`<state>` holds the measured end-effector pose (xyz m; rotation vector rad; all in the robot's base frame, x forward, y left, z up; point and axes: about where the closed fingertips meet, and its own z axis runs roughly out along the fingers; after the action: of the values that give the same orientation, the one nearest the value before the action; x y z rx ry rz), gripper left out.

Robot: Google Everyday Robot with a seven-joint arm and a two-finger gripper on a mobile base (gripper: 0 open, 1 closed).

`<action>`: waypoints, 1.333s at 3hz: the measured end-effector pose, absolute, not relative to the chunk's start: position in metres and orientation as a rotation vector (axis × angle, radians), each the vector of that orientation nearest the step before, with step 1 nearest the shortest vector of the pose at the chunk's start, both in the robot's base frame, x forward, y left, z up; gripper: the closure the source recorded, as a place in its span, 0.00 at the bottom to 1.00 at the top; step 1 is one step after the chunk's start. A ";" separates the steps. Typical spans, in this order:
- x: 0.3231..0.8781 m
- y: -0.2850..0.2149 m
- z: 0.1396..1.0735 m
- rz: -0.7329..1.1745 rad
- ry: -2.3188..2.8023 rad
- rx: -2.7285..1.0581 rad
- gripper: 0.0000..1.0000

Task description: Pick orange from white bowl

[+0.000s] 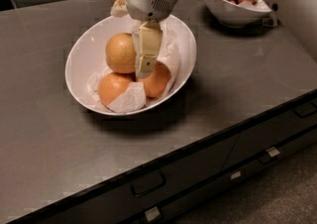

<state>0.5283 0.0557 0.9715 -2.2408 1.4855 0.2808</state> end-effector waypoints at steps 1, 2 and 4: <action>0.529 0.056 0.968 0.285 1.492 -2.242 0.18; 0.533 0.060 0.967 0.288 1.492 -2.243 0.24; 0.542 0.064 0.960 0.296 1.498 -2.255 0.25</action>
Offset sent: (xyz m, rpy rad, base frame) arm 0.0011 0.0004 -0.0031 -0.0028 0.0061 -0.0021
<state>0.5420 0.0642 0.9604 -2.2549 1.4984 0.2964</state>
